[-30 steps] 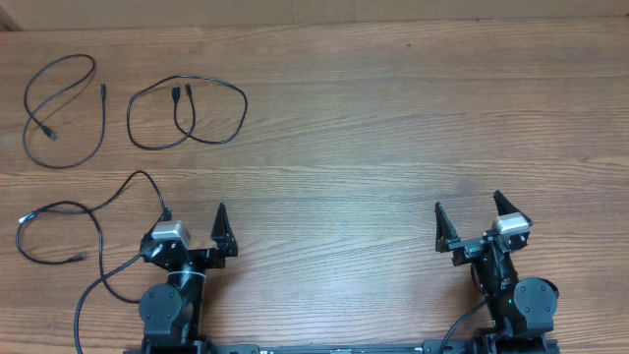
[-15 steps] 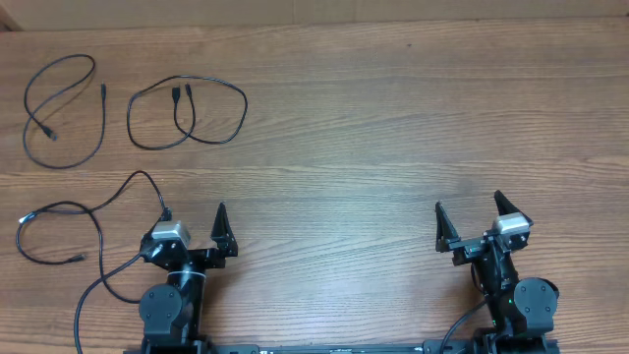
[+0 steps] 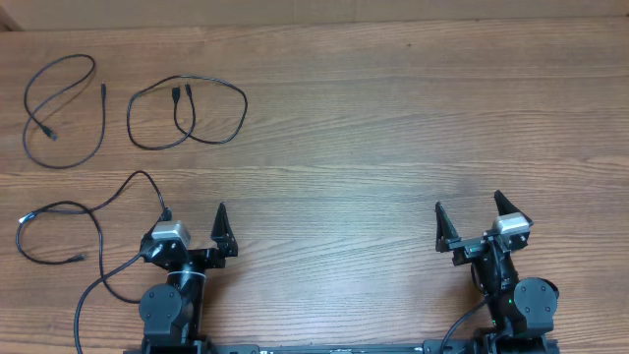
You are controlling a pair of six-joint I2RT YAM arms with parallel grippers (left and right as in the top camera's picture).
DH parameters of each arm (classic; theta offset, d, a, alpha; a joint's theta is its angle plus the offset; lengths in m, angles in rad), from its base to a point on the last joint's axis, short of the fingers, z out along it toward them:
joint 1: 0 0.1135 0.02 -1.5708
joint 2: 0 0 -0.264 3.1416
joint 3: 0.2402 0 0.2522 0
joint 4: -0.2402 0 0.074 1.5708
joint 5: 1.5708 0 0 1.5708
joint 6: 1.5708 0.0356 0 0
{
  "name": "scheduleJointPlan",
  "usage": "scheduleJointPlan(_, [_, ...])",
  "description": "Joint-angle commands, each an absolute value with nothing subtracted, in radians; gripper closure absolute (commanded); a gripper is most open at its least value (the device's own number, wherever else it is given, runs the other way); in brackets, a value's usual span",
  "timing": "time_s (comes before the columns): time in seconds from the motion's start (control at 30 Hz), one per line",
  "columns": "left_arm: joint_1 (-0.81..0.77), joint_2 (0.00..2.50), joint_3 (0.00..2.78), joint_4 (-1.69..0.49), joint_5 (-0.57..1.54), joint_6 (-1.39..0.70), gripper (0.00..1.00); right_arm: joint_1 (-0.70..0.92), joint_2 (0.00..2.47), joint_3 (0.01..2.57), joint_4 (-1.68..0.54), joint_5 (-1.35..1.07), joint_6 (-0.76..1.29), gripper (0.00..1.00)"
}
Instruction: Untangle cables
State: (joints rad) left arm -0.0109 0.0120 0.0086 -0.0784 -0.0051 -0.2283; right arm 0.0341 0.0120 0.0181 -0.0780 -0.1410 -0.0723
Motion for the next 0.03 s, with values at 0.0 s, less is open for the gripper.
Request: scheduleJointPlan(0.0, [-0.003,0.004,0.005,-0.078,-0.010,-0.202,0.00,0.030,0.003,0.008,-0.073,-0.129,-0.076,0.00])
